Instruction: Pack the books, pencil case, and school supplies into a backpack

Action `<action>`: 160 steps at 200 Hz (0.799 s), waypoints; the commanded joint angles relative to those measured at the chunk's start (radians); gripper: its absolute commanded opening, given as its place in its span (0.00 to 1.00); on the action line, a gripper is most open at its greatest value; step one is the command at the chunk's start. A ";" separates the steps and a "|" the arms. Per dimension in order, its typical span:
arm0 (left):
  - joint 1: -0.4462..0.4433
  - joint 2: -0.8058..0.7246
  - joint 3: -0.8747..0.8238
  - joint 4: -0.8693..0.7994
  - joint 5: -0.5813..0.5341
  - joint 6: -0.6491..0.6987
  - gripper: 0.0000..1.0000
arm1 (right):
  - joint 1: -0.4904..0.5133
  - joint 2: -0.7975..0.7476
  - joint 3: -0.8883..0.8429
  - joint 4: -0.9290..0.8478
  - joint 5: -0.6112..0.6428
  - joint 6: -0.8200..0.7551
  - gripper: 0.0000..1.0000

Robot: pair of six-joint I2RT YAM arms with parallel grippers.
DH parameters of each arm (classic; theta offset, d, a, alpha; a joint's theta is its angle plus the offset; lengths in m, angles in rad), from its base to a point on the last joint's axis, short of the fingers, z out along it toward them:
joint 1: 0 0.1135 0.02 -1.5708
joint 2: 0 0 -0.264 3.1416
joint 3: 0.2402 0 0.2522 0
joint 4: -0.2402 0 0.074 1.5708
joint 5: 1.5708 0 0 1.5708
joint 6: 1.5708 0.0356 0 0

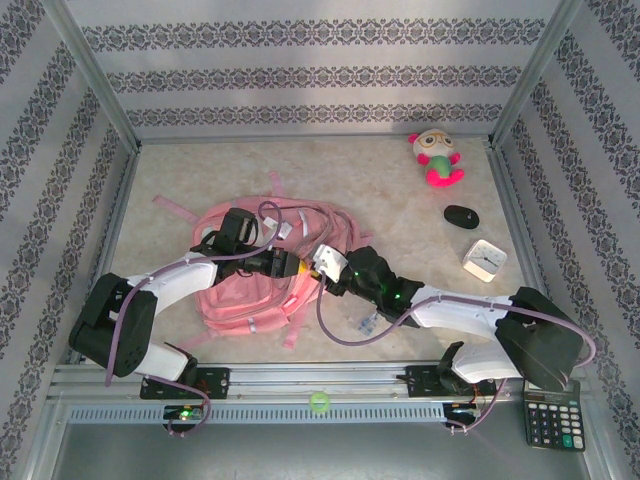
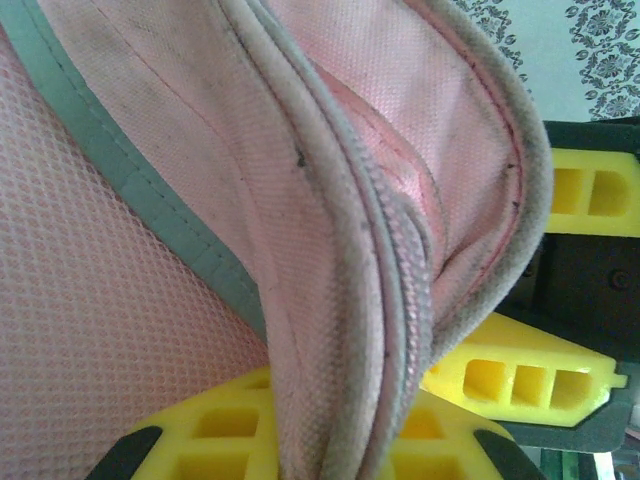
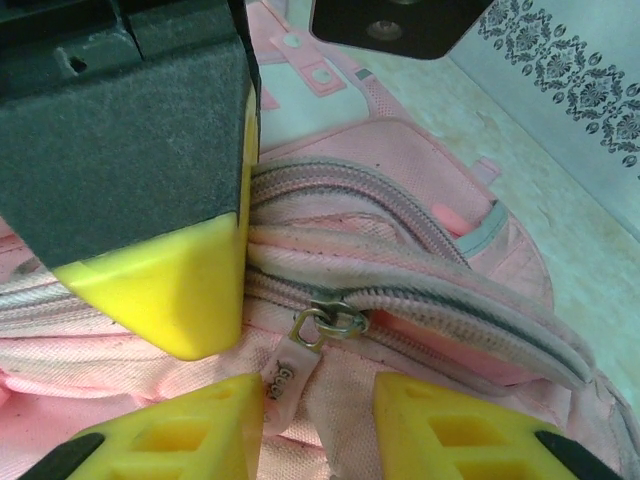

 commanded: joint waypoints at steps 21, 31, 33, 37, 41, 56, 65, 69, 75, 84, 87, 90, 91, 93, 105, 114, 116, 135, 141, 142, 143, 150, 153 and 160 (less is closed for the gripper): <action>-0.004 0.001 0.014 -0.050 0.077 -0.066 0.00 | -0.001 0.057 0.033 0.012 -0.089 0.004 0.33; -0.004 0.002 0.018 -0.049 0.078 -0.067 0.00 | 0.006 0.072 0.044 0.008 -0.090 0.011 0.34; -0.004 0.002 0.017 -0.048 0.078 -0.067 0.00 | 0.006 0.076 0.046 0.009 -0.089 0.013 0.35; -0.003 0.003 0.017 -0.048 0.078 -0.067 0.00 | 0.008 0.082 0.050 0.009 -0.088 0.020 0.35; -0.004 0.002 0.018 -0.047 0.078 -0.069 0.00 | 0.010 0.089 0.055 0.010 -0.085 0.027 0.36; -0.004 0.002 0.017 -0.039 0.081 -0.078 0.00 | 0.022 0.113 0.077 0.004 -0.072 0.041 0.38; -0.005 -0.001 0.016 -0.037 0.081 -0.080 0.00 | 0.028 0.126 0.084 0.005 -0.055 0.043 0.39; -0.004 -0.003 0.017 -0.037 0.082 -0.079 0.00 | 0.032 0.129 0.087 0.004 -0.039 0.047 0.39; -0.005 -0.005 0.016 -0.038 0.081 -0.079 0.00 | 0.035 0.138 0.092 0.001 -0.012 0.056 0.38; -0.004 -0.008 0.014 -0.036 0.081 -0.079 0.00 | 0.037 0.140 0.093 -0.001 0.014 0.067 0.36; -0.004 -0.008 0.013 -0.037 0.080 -0.079 0.00 | 0.037 0.140 0.093 -0.002 0.023 0.070 0.34; -0.005 -0.009 0.012 -0.037 0.079 -0.079 0.00 | 0.038 0.140 0.093 -0.002 0.039 0.077 0.32; -0.005 -0.010 0.012 -0.039 0.078 -0.079 0.00 | 0.038 0.139 0.093 -0.002 0.046 0.078 0.31; -0.004 -0.010 0.012 -0.039 0.079 -0.078 0.00 | 0.039 0.139 0.093 -0.001 0.059 0.085 0.30; -0.004 -0.011 0.012 -0.049 0.074 -0.071 0.00 | 0.040 0.125 0.087 -0.004 0.107 0.105 0.18; -0.004 -0.012 0.014 -0.070 0.063 -0.053 0.00 | 0.039 0.105 0.080 -0.011 0.142 0.118 0.11; -0.005 -0.013 0.015 -0.076 0.061 -0.048 0.00 | 0.038 0.100 0.078 -0.014 0.149 0.120 0.10; -0.004 -0.010 0.027 -0.139 0.033 0.001 0.00 | 0.031 0.049 0.060 -0.035 0.172 0.140 0.07; -0.004 -0.009 0.031 -0.152 0.029 0.012 0.00 | 0.027 0.035 0.058 -0.042 0.169 0.146 0.06; -0.004 -0.008 0.032 -0.154 0.029 0.013 0.00 | 0.027 0.033 0.058 -0.044 0.168 0.147 0.06; -0.005 -0.008 0.033 -0.156 0.029 0.014 0.00 | 0.025 0.032 0.058 -0.045 0.166 0.148 0.06; -0.004 -0.006 0.035 -0.165 0.027 0.021 0.00 | 0.023 0.021 0.059 -0.059 0.156 0.152 0.06; -0.005 -0.007 0.036 -0.168 0.027 0.024 0.00 | 0.021 0.019 0.059 -0.063 0.152 0.152 0.05; -0.004 -0.007 0.036 -0.168 0.027 0.025 0.00 | 0.022 0.015 0.063 -0.074 0.144 0.152 0.05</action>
